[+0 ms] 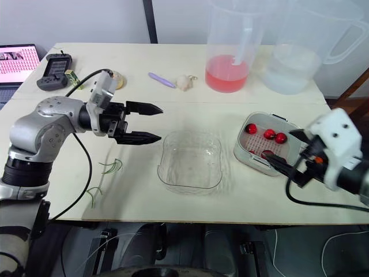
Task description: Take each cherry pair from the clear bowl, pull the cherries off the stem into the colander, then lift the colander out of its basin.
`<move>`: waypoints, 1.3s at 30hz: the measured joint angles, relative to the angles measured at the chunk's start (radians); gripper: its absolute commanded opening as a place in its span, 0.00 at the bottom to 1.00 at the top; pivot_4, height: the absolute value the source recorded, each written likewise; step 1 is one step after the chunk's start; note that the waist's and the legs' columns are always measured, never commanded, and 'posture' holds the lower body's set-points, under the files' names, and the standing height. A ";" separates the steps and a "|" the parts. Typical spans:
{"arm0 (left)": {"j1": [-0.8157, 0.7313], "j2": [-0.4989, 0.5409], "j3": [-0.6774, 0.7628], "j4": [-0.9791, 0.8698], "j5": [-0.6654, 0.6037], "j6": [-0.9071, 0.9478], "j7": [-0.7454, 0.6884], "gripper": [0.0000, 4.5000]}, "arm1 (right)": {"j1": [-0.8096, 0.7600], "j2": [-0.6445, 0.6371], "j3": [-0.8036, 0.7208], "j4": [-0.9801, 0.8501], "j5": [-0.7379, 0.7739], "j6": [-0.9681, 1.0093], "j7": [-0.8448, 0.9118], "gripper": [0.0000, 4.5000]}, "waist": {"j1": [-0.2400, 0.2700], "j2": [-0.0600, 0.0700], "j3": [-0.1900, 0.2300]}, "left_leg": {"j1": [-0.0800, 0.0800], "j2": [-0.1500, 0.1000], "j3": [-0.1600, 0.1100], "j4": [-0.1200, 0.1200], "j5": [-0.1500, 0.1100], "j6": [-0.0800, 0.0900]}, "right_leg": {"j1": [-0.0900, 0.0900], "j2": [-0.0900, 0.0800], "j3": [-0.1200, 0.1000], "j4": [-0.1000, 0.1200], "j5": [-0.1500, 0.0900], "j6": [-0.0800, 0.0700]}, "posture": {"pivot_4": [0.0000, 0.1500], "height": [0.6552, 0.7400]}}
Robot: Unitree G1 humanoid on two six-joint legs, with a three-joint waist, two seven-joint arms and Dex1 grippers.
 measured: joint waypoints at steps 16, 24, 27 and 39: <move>0.108 0.021 0.035 -0.107 0.001 -0.015 0.095 1.00 | -0.053 -0.222 0.393 0.121 -0.093 -0.032 0.015 0.93 | -0.005 0.000 0.000 | -0.001 0.000 0.000 0.000 0.000 0.000 | 0.000 0.000 0.000 -0.003 0.000 0.000 | 1.00 0.91; 0.140 0.056 0.050 -0.149 0.001 -0.021 0.099 1.00 | -0.124 -0.216 0.549 0.212 -0.169 -0.128 0.036 0.13 | -0.002 0.000 0.000 | -0.002 0.000 0.001 0.000 0.000 0.000 | -0.001 0.000 0.000 -0.003 0.000 0.000 | 1.00 0.91; 0.140 0.056 0.050 -0.151 0.001 -0.021 0.102 1.00 | -0.138 -0.216 0.572 0.234 -0.185 -0.158 0.059 0.04 | -0.003 0.000 0.000 | -0.002 0.000 0.001 0.001 0.000 0.000 | -0.001 0.000 0.000 -0.003 0.000 0.000 | 1.00 0.91; 0.123 0.065 0.049 -0.152 0.001 -0.016 0.117 1.00 | -0.156 -0.218 0.567 0.289 -0.202 -0.186 0.142 0.04 | -0.003 0.000 0.000 | -0.001 0.000 0.001 0.001 0.000 0.000 | 0.000 0.000 0.000 -0.003 0.000 0.000 | 1.00 0.91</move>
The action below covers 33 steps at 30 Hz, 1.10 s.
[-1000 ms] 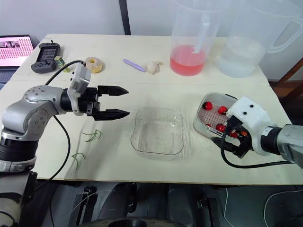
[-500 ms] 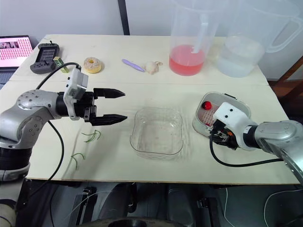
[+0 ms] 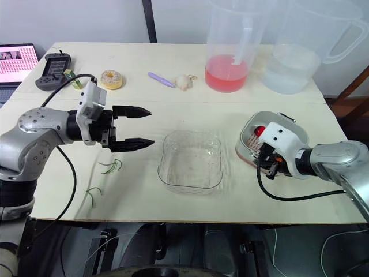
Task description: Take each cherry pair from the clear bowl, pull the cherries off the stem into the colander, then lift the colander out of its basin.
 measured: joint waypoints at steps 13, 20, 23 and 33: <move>-0.038 -0.048 -0.013 0.005 -0.020 0.014 0.004 1.00 | -0.057 -0.058 -0.162 -0.033 0.110 0.132 0.089 0.04 | -0.001 0.000 0.000 | 0.000 0.000 0.000 -0.001 0.000 0.000 | 0.000 0.000 0.000 0.000 0.000 0.000 | 1.00 0.91; -0.038 -0.048 -0.014 0.013 -0.015 0.012 -0.005 1.00 | -0.048 -0.066 -0.238 -0.027 0.138 0.149 0.123 0.04 | 0.000 0.000 0.000 | 0.000 0.000 0.000 0.000 0.000 0.000 | 0.000 0.000 0.000 0.000 0.000 0.000 | 1.00 0.91; -0.038 -0.048 -0.014 0.013 -0.010 0.012 -0.008 1.00 | -0.052 -0.066 -0.250 -0.026 0.145 0.152 0.126 0.04 | 0.000 0.000 0.000 | 0.000 0.000 0.000 0.000 0.000 0.000 | 0.000 0.000 0.000 0.000 0.000 0.000 | 1.00 0.91; -0.038 -0.048 -0.015 0.013 0.000 0.011 -0.026 1.00 | -0.074 -0.076 -0.259 -0.021 0.158 0.159 0.123 0.04 | -0.001 0.000 0.000 | 0.000 0.000 0.000 0.000 0.000 0.000 | 0.000 0.000 0.000 0.000 0.000 0.000 | 1.00 0.91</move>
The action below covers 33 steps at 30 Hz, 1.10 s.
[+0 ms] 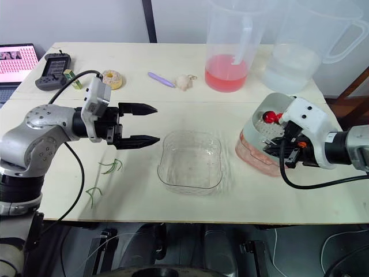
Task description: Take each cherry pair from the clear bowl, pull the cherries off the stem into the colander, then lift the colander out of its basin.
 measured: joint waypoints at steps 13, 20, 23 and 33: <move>-0.004 0.012 0.002 0.024 0.000 -0.011 -0.038 1.00 | 0.002 0.000 -0.002 0.015 0.007 -0.001 -0.011 0.04 | 0.001 0.000 0.000 | 0.000 0.000 0.000 0.000 0.000 0.000 | 0.000 0.000 0.000 0.000 0.000 0.000 | 1.00 0.91; -0.004 0.013 0.002 0.024 0.000 -0.020 -0.038 1.00 | 0.030 0.000 -0.016 -0.003 0.026 0.011 0.005 0.04 | 0.000 0.000 0.000 | 0.000 0.000 0.000 0.000 0.000 0.000 | 0.000 0.000 0.000 0.000 0.000 0.000 | 1.00 0.91; -0.004 0.013 0.002 0.024 0.001 -0.022 -0.038 1.00 | 0.060 -0.011 -0.029 -0.018 0.023 0.004 0.016 0.04 | 0.001 0.000 0.000 | 0.000 0.000 0.000 0.000 0.000 0.000 | 0.000 0.000 0.000 0.000 0.000 0.000 | 1.00 0.91; 0.001 0.014 0.002 0.024 0.000 -0.021 -0.039 1.00 | 0.060 -0.010 -0.028 -0.025 0.026 -0.009 0.006 0.04 | 0.001 0.000 0.000 | 0.000 0.000 0.000 0.000 0.000 0.000 | 0.000 0.000 0.000 0.000 0.000 0.000 | 1.00 0.91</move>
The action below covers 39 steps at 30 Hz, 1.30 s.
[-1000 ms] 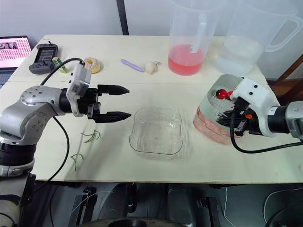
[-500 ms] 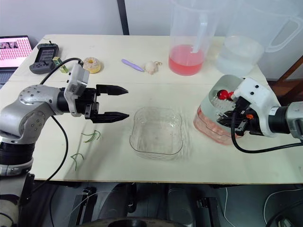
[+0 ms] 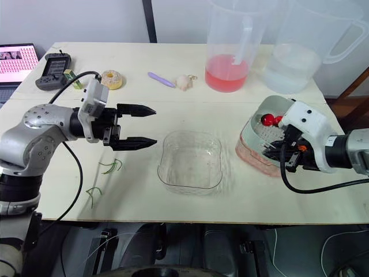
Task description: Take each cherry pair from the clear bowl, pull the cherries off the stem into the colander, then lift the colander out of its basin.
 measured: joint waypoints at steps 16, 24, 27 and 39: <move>0.065 0.033 0.033 -0.039 -0.001 0.001 0.051 1.00 | -0.562 0.049 0.480 0.188 -0.132 -0.228 0.143 0.04 | -0.011 0.001 0.000 | 0.000 0.001 0.001 -0.001 0.000 0.000 | -0.002 0.000 0.000 0.000 0.000 -0.001 | 1.00 0.91; 0.178 0.056 0.102 -0.144 -0.022 0.026 0.130 1.00 | -0.836 0.305 0.831 0.507 -0.411 -0.438 0.306 0.04 | -0.001 0.001 0.001 | -0.003 0.000 0.001 -0.001 0.000 0.000 | -0.006 0.000 0.001 0.003 0.000 0.000 | 1.00 0.91; 0.227 0.068 0.138 -0.199 -0.037 0.046 0.169 1.00 | -0.881 0.405 0.903 0.662 -0.513 -0.566 0.368 0.04 | -0.004 0.001 0.001 | -0.003 0.000 0.001 0.000 0.000 0.000 | -0.005 0.000 0.001 0.004 0.000 0.000 | 1.00 0.91; 0.326 0.107 0.227 -0.310 -0.100 0.095 0.251 1.00 | -0.913 0.618 0.956 1.154 -0.758 -0.918 0.466 0.16 | -0.007 0.001 0.001 | -0.001 0.000 0.001 0.001 0.000 0.000 | -0.005 0.001 0.001 0.009 0.000 0.000 | 1.00 0.91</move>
